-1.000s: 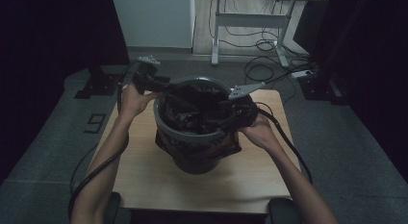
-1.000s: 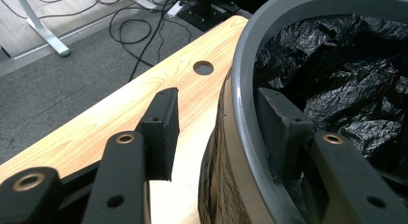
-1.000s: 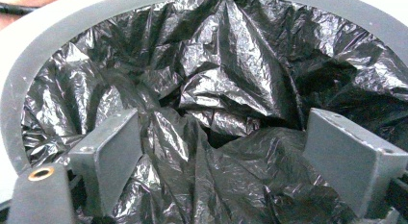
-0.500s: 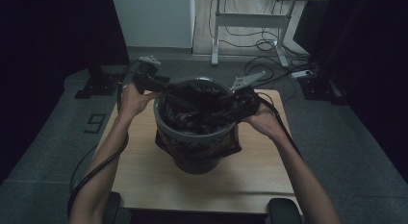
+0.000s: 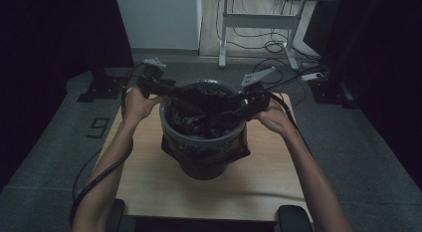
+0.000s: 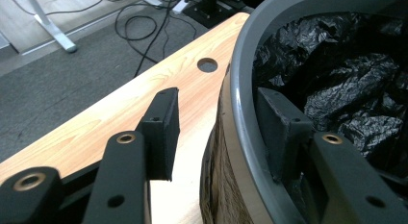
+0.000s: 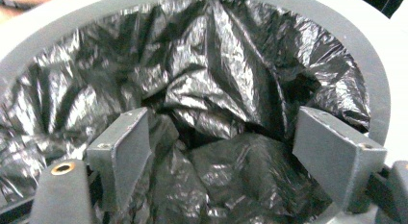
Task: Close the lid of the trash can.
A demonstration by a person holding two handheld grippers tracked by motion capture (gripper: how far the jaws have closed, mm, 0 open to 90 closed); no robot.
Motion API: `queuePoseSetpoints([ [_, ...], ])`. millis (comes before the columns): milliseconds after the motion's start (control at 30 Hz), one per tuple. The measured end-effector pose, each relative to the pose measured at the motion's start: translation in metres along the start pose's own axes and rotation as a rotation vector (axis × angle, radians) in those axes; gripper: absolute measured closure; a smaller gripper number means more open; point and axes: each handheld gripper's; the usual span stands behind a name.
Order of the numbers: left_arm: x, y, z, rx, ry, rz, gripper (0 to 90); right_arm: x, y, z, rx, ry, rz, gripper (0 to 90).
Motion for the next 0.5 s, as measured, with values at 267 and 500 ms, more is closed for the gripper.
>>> queuePoseSetpoints([
  [267,-0.014,0.013,-0.005,0.019,0.018,0.135,55.5,0.040,-0.004,0.000,0.048,-0.077,-0.123,14.6],
  [500,-0.018,0.019,-0.011,0.021,0.058,0.144,56.8,0.063,-0.019,-0.005,-0.029,-0.137,-0.155,12.2],
])
Point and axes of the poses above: each handheld gripper's, and its own axes: y roughly backward along the jaws, z roughly out of its top, x roughly to its left, and after that the axes turned 9 degrees about z, right-handed
